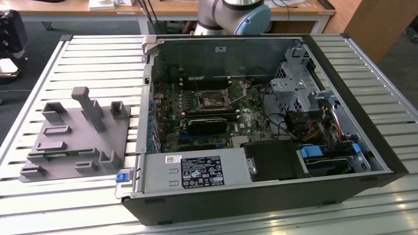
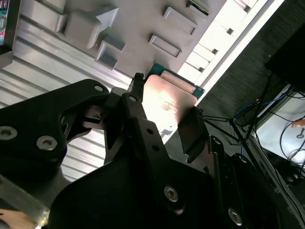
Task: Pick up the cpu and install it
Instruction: 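Pick up the cpu and move it towards the insertion slot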
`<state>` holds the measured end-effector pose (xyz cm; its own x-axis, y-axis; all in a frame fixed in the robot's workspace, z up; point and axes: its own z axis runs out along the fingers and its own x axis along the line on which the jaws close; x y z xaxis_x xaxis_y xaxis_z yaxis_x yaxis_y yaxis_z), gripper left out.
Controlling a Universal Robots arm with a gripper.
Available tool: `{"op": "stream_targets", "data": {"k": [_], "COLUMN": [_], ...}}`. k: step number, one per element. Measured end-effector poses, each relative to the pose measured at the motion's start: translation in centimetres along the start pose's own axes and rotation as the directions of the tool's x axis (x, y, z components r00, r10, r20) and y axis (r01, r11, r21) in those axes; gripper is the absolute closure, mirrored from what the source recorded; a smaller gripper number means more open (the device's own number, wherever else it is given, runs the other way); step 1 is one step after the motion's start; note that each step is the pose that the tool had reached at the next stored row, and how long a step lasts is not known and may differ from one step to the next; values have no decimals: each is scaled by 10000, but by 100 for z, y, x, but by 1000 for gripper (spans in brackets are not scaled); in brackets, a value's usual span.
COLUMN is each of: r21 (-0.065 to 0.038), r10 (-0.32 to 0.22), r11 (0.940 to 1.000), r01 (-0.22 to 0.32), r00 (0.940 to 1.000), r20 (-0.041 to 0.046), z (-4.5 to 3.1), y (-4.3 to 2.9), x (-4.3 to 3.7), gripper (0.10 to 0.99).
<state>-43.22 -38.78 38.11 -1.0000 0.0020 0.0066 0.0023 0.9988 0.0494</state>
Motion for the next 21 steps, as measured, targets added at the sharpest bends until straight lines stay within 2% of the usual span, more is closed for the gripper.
{"op": "stream_targets", "data": {"k": [2,21], "r21": [-1,0], "r10": [0,0], "r11": [10000,10000], "r01": [0,0], "r00": [10000,10000], "r20": [0,0], "z": [0,-3], "y": [0,1], "x": [-25,-472], "gripper": [545,545]}}
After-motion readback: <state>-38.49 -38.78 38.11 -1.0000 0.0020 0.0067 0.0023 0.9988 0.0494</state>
